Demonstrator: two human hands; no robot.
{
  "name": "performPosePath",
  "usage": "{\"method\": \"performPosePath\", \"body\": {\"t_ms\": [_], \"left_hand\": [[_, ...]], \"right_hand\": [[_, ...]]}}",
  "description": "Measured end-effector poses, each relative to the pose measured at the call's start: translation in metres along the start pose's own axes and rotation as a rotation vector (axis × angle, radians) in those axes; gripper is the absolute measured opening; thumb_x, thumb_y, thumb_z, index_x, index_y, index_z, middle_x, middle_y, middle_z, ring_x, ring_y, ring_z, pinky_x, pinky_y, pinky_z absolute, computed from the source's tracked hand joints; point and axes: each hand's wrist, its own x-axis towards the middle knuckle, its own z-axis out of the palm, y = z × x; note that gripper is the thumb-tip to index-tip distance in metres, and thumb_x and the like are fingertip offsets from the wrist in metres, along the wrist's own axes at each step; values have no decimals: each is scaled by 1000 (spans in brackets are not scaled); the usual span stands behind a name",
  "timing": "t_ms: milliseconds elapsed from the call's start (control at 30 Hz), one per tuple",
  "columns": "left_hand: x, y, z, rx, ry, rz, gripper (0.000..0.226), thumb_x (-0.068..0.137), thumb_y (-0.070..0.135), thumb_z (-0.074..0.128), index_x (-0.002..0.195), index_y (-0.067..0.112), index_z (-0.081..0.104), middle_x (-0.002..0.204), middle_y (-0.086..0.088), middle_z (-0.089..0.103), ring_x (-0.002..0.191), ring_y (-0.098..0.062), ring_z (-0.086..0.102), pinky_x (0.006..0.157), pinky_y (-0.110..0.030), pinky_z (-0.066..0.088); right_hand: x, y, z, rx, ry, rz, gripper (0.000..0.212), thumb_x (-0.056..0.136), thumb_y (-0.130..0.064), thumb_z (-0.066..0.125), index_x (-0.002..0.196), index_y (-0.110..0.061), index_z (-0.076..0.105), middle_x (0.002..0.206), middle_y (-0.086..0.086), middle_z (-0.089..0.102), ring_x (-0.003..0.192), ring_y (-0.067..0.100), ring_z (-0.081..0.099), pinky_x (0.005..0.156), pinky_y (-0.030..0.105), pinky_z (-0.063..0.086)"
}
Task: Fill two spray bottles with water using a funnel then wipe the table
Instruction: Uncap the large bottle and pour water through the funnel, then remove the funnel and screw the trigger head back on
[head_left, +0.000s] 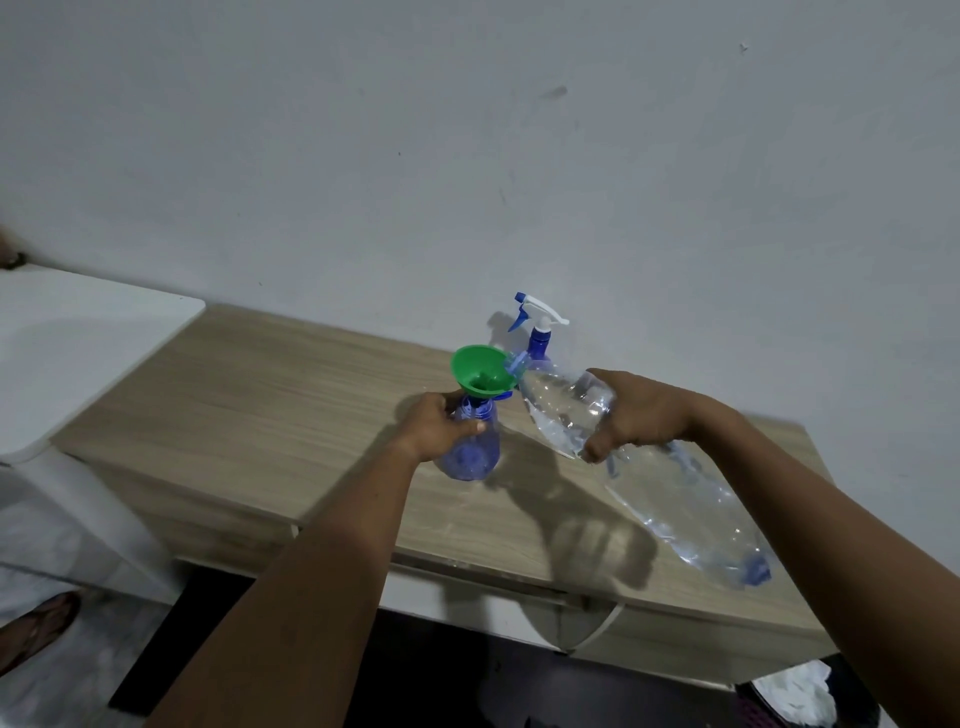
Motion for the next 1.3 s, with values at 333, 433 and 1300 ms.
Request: {"method": "performPosePath", "body": {"t_ms": [333, 433, 1300], "left_hand": [[-3, 4, 1, -5, -18, 44, 49, 81, 10, 81, 127, 5, 65, 117, -10, 73, 107, -24, 70, 95, -38, 56], [-2, 3, 1, 20, -11, 67, 47, 82, 11, 81, 126, 5, 66, 115, -9, 73, 99, -19, 70, 83, -27, 55], [-7, -6, 0, -152, -83, 154, 30, 83, -4, 73, 104, 18, 71, 96, 6, 78, 88, -8, 71, 76, -19, 55]], "right_hand": [[11, 37, 18, 392, 543, -29, 68, 55, -29, 89, 111, -34, 51, 101, -2, 74, 89, 19, 72, 80, 44, 61], [16, 40, 37, 464, 749, -22, 69, 61, -23, 90, 115, -30, 49, 96, -11, 72, 87, 14, 72, 79, 37, 60], [20, 59, 107, 584, 1391, 165, 69, 66, -46, 91, 118, -24, 52, 113, -8, 58, 93, 10, 61, 78, 42, 57]]}}
